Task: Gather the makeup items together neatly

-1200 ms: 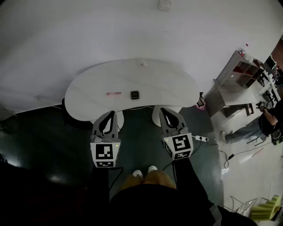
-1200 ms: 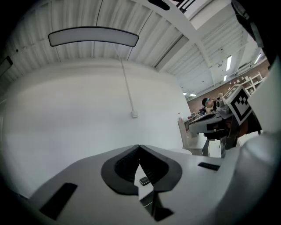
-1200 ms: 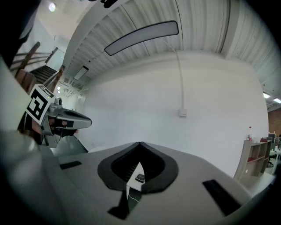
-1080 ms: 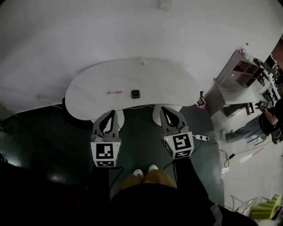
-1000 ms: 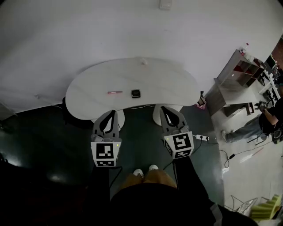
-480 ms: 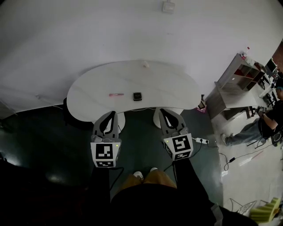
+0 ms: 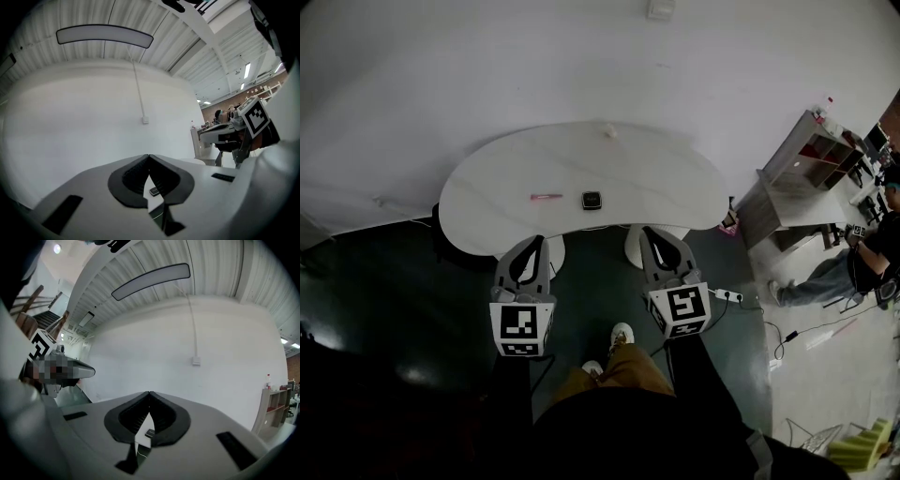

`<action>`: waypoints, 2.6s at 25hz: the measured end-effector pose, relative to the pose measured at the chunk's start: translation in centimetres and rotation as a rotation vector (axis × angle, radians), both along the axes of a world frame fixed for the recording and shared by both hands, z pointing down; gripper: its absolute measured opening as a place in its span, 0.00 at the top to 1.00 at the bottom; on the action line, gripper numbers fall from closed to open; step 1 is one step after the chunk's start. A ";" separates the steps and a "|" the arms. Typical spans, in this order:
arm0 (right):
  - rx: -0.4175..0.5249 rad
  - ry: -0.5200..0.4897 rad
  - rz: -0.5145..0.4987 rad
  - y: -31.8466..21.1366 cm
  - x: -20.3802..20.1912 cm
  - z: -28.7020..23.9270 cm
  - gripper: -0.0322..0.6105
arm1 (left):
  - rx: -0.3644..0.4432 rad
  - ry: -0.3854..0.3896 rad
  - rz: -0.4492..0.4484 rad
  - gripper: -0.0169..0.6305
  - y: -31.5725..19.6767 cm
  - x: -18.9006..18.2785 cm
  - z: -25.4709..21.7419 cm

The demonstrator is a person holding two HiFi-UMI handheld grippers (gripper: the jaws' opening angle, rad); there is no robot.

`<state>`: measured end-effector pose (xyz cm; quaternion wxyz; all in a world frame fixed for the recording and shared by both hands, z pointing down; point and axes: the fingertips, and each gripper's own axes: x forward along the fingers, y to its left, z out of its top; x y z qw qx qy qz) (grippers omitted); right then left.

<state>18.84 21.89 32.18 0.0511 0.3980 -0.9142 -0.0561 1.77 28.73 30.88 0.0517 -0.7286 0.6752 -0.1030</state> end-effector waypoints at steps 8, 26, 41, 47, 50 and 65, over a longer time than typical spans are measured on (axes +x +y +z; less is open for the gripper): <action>-0.016 -0.022 -0.011 -4.1 -0.9 0.9 0.91 | 0.003 -0.007 0.002 0.95 -4.1 -0.6 0.1; -0.038 -0.043 -0.094 -24.7 -6.2 1.0 0.91 | -0.006 -0.028 -0.084 0.95 -22.2 -4.7 0.4; -0.057 -0.055 -0.103 -34.0 -6.5 1.9 0.91 | -0.035 -0.038 -0.068 0.95 -31.7 -3.5 2.1; -0.063 -0.078 -0.103 -35.4 -7.3 1.5 0.91 | -0.036 -0.086 -0.014 0.95 -33.2 -2.7 2.3; -0.063 -0.077 -0.101 -36.0 -7.9 1.5 0.91 | -0.040 -0.077 -0.021 0.95 -34.0 -3.6 2.3; -0.097 -0.060 -0.008 -40.6 -12.7 2.5 0.91 | -0.063 -0.056 0.065 0.95 -39.8 -8.6 2.9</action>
